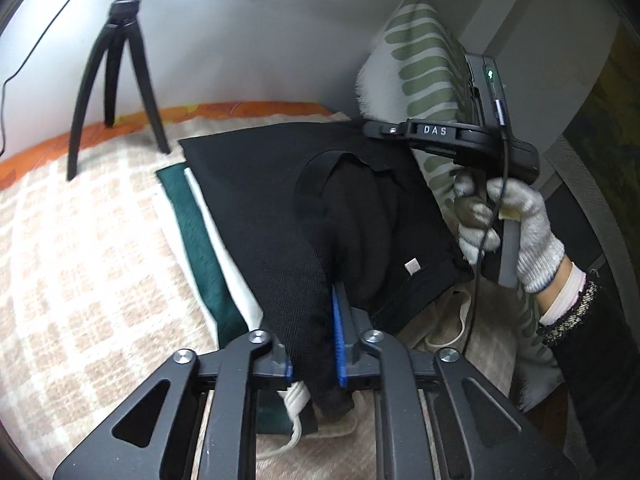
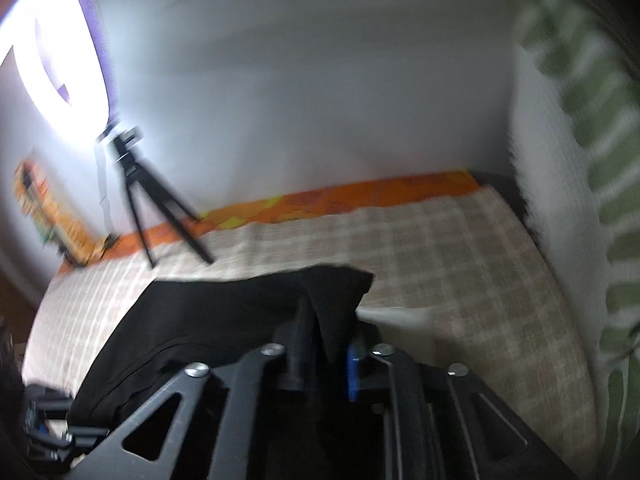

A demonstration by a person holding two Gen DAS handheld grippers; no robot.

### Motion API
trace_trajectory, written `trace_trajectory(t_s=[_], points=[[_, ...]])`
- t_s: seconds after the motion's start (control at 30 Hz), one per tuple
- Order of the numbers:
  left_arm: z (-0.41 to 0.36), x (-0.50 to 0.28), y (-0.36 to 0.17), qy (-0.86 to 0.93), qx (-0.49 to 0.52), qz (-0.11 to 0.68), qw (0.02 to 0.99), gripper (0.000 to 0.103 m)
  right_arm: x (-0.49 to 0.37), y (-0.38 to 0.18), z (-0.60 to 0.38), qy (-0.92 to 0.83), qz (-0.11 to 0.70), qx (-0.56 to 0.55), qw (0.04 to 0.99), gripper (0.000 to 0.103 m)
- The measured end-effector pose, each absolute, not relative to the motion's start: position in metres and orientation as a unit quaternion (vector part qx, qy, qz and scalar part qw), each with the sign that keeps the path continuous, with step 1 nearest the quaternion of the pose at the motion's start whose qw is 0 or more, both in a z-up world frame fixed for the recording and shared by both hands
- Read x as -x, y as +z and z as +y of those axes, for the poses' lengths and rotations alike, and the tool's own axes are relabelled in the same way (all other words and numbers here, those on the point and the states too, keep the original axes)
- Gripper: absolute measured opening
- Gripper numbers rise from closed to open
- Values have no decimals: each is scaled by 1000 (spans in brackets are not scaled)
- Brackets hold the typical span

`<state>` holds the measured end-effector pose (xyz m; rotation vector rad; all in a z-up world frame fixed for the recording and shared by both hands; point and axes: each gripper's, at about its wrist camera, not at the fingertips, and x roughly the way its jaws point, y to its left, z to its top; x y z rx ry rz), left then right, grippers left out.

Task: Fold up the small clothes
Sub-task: 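Lower the shirt onto the clothes pile and open both grippers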

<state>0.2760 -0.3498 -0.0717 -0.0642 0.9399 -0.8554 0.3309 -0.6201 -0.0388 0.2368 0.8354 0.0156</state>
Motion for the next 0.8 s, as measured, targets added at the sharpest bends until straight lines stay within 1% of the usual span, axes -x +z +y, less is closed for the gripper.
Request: trace_trajectory(t_s=[0.03,0.07,0.17,0.23,0.27,0.3,0.37,0.43,0.47,0.5,0.8], points=[[-347,-274,-70,-389,24,438,810,28,-332,-40,-628,-8,404,-126,906,19],[-344,-272,-67,-379,17,434,817,37,-333,-41,-639,-32,403,-135,905,20],[-333,-269,-60,-373,14,422,826,38,-331,-42,-651,-84,410,-123,900,21],[-327,-268,-57,-370,10,416,831,38,-325,-37,-651,-79,401,-125,904,22],[-324,-267,-56,-370,11,415,831,38,-324,-35,-648,-75,397,-124,906,23],[-321,-266,-54,-369,10,415,832,38,-321,-31,-645,-69,392,-121,909,28],[-317,-266,-53,-367,11,414,833,38,-317,-25,-632,-49,386,-111,915,30],[-315,-267,-52,-364,14,414,834,42,-317,-24,-622,-39,385,-92,917,30],[-314,-269,-53,-362,13,413,835,47,-315,-22,-613,-32,385,-82,919,30],[-312,-268,-52,-360,12,412,837,49,-313,-21,-607,-26,385,-78,919,30],[-302,-259,-46,-356,17,406,841,49,-303,-19,-526,73,387,5,919,29]])
